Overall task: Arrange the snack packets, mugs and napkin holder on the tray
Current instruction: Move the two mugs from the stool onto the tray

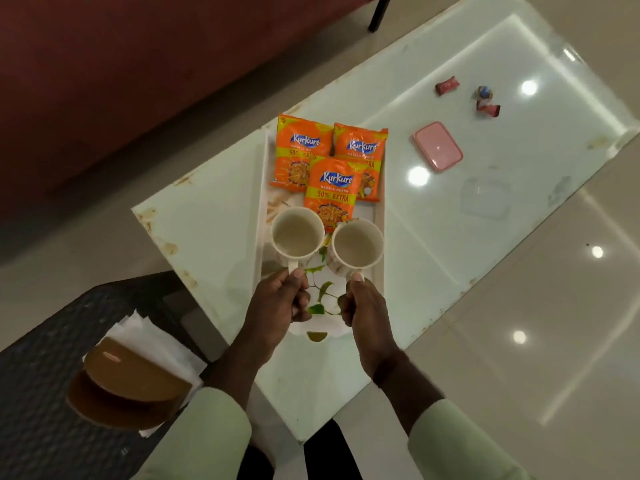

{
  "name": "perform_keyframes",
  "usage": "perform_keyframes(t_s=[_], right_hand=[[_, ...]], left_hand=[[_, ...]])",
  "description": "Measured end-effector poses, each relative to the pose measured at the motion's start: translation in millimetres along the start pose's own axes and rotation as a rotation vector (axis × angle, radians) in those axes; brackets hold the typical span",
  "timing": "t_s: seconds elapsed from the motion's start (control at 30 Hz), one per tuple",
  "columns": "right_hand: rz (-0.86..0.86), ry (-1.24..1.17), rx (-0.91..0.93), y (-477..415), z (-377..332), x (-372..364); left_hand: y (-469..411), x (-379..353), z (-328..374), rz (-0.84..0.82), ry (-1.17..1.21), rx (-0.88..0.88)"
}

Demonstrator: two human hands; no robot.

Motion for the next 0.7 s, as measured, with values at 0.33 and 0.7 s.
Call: perform_keyframes(t_s=[0.33,0.7], right_hand=[[0.007,0.036,0.023,-27.2,7.6,-4.6],[0.009,0.02,0.032,-36.9,5.2,-10.0]], left_hand=[[-12.7,-2.0,-21.1,0.001,-0.019,0.01],[-26.6,-3.1,-21.4,-0.039,-0.024,0.008]])
Point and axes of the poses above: each hand's wrist, its own y-axis away from the middle knuckle, its own x-axis out of the back of the hand, z = x × y, the point moved 3 cm from there along -y, towards the middle knuckle, and after that the axes turned 12 degrees about -x, right-handed, at the moved point
